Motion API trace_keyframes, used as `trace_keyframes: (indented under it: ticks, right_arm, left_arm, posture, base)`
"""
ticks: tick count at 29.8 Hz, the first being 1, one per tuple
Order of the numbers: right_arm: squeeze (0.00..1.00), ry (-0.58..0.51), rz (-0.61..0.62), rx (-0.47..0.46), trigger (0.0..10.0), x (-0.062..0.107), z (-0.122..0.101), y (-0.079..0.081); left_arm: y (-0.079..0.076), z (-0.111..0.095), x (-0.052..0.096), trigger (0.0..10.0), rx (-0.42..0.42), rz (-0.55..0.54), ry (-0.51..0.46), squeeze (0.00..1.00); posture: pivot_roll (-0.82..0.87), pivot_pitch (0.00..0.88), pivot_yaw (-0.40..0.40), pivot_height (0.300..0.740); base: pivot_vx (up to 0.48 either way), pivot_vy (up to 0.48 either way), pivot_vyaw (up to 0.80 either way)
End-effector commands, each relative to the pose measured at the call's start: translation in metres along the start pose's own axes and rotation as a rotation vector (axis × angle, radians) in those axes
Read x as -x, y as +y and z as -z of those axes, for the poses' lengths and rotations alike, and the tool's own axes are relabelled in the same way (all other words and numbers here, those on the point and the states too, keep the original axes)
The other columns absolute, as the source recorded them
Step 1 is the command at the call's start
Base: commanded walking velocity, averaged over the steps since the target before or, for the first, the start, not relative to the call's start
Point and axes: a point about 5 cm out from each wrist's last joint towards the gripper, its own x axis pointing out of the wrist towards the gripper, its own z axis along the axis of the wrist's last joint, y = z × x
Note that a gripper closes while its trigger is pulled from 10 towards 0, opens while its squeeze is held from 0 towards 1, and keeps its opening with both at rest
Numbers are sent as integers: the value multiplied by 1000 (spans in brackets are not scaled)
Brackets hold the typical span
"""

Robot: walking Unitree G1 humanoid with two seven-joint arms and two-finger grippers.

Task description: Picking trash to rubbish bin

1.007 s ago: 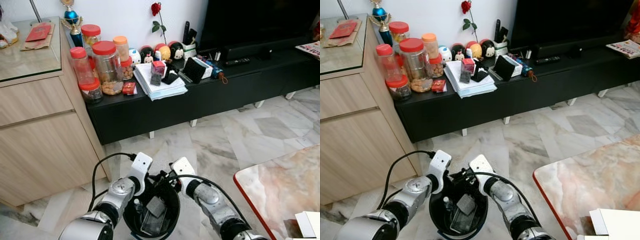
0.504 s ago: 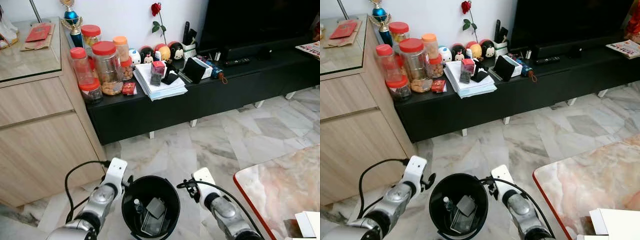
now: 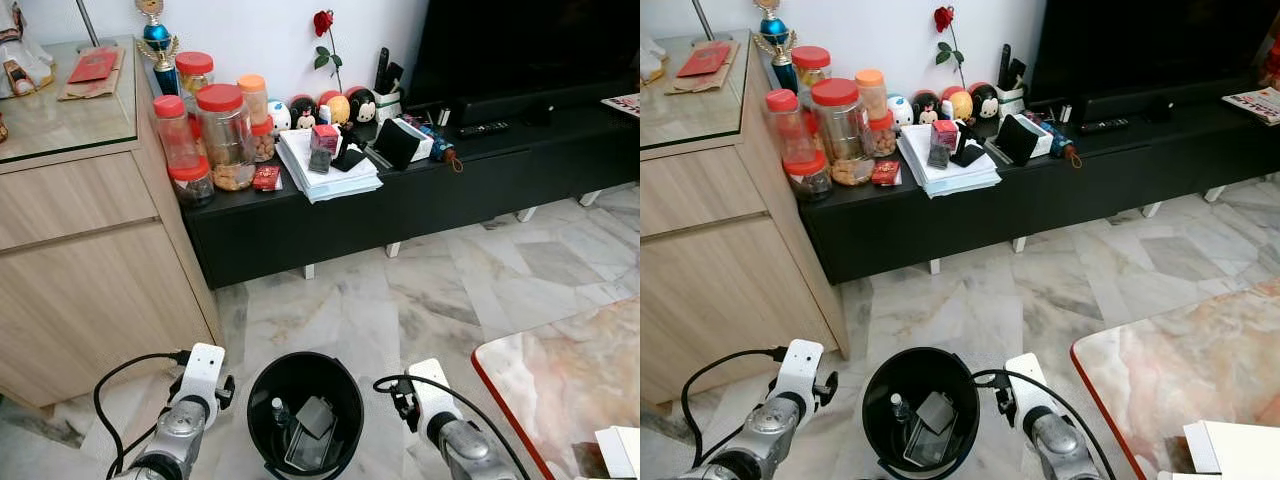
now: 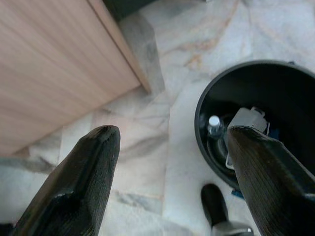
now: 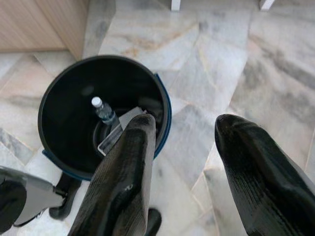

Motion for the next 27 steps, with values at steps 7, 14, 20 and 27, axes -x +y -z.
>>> trace_keyframes:
  ticks: [7,14,20,27]
  right_arm:
    - [0,0,-8,-38,10000,-1,0,5]
    - [0,3,-14,-43,10000,-1,1,8]
    - [0,3,-16,-47,10000,-2,1,8]
    - [0,2,-21,-48,10000,-2,1,11]
  left_arm:
    - [1,5,1,10000,33,-22,22,0]
    - [0,4,1,10000,38,-17,23,0]
    - [0,3,1,10000,37,-13,21,0]
    - [-1,3,0,10000,37,-1,16,0]
  posture:
    - [175,38,-14,740]
    - [175,41,-9,740]
    - [175,42,-7,740]
    - [169,32,-1,740]
  base:
    - [0,0,0]
    - [0,0,0]
    - [0,0,0]
    - [0,0,0]
